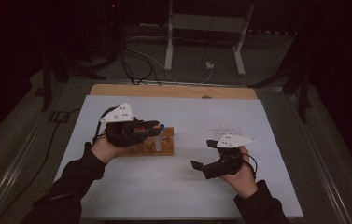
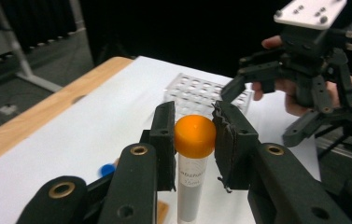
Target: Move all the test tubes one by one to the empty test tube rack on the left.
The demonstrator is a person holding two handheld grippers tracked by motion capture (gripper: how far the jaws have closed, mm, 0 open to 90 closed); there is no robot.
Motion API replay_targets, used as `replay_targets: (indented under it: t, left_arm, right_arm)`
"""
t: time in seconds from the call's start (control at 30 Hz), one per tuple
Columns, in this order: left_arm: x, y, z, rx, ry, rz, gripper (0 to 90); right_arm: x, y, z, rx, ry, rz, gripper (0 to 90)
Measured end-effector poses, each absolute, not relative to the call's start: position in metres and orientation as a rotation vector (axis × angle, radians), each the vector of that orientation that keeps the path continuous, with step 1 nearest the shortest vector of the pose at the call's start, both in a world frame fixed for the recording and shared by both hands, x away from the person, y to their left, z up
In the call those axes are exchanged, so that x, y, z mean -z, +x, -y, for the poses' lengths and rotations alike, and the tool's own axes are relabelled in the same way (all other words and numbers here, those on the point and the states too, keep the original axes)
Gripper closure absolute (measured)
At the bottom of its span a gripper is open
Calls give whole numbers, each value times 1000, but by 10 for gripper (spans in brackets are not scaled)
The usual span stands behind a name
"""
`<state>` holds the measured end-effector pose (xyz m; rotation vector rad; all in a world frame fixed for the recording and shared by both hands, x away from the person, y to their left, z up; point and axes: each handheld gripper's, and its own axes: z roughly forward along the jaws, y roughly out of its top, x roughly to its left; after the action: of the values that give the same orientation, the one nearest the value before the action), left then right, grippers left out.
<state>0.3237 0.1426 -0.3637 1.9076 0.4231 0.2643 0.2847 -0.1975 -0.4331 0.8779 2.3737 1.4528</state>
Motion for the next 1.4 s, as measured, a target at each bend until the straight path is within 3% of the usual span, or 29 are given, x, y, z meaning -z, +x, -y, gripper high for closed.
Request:
replay_targets:
  t: [0.77, 1.4]
  left_arm:
    - [364, 336, -254, -487, 1840, -691, 718]
    - [419, 359, -254, -489, 1845, -783, 718]
  right_arm:
    - [431, 285, 202, -1470, 864, -2380, 0]
    - [431, 284, 204, -1468, 857, -2382, 0]
